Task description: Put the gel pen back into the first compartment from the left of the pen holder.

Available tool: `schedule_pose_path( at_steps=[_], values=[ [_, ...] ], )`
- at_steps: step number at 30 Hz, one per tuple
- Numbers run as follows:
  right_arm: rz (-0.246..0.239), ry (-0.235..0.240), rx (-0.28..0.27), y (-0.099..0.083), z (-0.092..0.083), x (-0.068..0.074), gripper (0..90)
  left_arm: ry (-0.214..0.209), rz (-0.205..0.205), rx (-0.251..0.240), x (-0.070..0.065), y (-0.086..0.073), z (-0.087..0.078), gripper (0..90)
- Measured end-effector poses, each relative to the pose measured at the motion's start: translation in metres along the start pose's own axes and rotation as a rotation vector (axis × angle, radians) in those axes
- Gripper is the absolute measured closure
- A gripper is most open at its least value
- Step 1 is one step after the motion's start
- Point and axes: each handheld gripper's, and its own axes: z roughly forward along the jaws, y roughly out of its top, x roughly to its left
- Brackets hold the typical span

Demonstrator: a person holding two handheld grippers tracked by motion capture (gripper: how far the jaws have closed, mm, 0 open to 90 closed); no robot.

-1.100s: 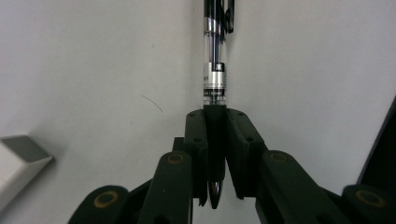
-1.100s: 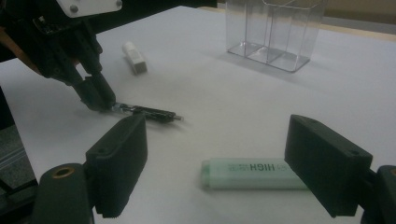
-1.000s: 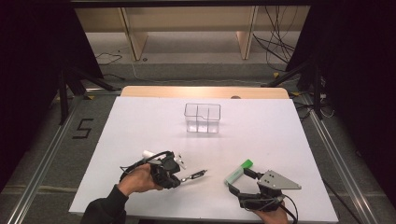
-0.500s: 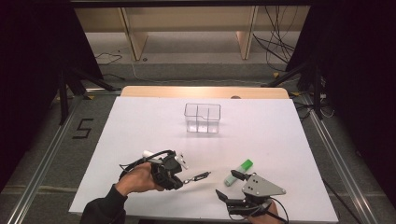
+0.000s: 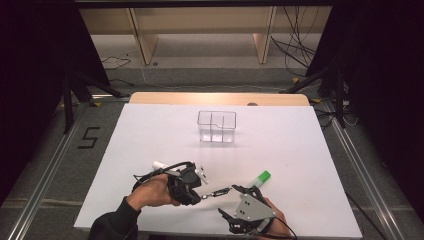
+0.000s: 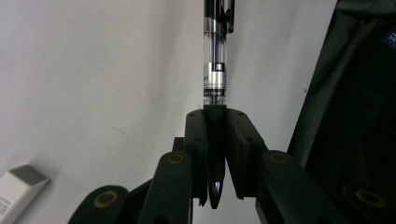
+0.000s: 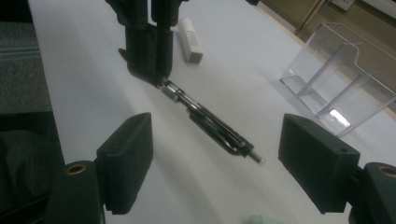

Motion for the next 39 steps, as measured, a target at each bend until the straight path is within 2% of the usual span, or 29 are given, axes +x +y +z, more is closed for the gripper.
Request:
schedule_pose_path(
  at_steps=[6,7,9,10,11,12,16,17,18,23,25,26,27,30,34,39],
  values=[
    [-0.104,-0.012,0.038,0.006,0.009,0.011,31.8,-0.018,0.009,0.007,-0.004,0.003,0.001,79.0],
    [-0.104,-0.012,0.038,0.006,0.009,0.011,31.8,-0.018,0.009,0.007,-0.004,0.003,0.001,79.0],
    [-0.17,-0.034,0.059,0.008,0.014,0.017,33.8,-0.018,0.01,0.005,-0.006,0.003,0.0,79.0],
    [-0.192,-0.042,0.069,0.008,0.015,0.019,34.6,-0.021,0.01,0.011,-0.006,0.002,0.0,79.0],
    [-0.192,-0.042,0.069,0.008,0.015,0.019,34.6,-0.021,0.01,0.011,-0.006,0.002,0.0,79.0],
    [-0.228,-0.042,0.077,0.009,0.017,0.022,36.9,-0.019,0.008,0.017,-0.006,0.002,0.0,79.0],
    [-0.294,-0.068,0.088,0.012,0.021,0.029,40.7,-0.024,0.021,0.022,-0.007,0.003,0.0,79.1],
    [-0.294,-0.068,0.088,0.012,0.021,0.029,40.7,-0.024,0.021,0.022,-0.007,0.003,0.0,79.1],
    [-0.333,-0.083,0.098,0.013,0.025,0.033,43.0,-0.024,0.023,0.022,-0.008,0.003,0.0,79.1],
    [-0.435,-0.116,0.125,0.016,0.033,0.044,49.0,-0.028,0.028,0.027,-0.009,0.003,0.0,79.1],
    [-0.501,-0.125,0.142,0.016,0.036,0.047,52.2,-0.032,0.031,0.032,-0.01,0.004,0.001,79.1],
    [-0.543,-0.131,0.168,0.017,0.037,0.048,53.5,-0.034,0.031,0.035,-0.011,0.004,0.001,79.1],
    [-0.527,-0.155,0.171,0.016,0.039,0.052,54.8,-0.038,0.031,0.033,-0.011,0.004,0.001,79.0],
    [-0.597,-0.162,0.178,0.016,0.043,0.055,57.3,-0.04,0.029,0.039,-0.011,0.004,0.0,79.1],
    [-0.633,-0.165,0.191,0.015,0.046,0.057,60.4,-0.047,0.024,0.045,-0.01,0.004,0.0,79.1],
    [-0.654,-0.172,0.206,0.015,0.05,0.063,63.4,-0.057,0.021,0.041,-0.011,0.004,0.001,79.0]
  ],
)
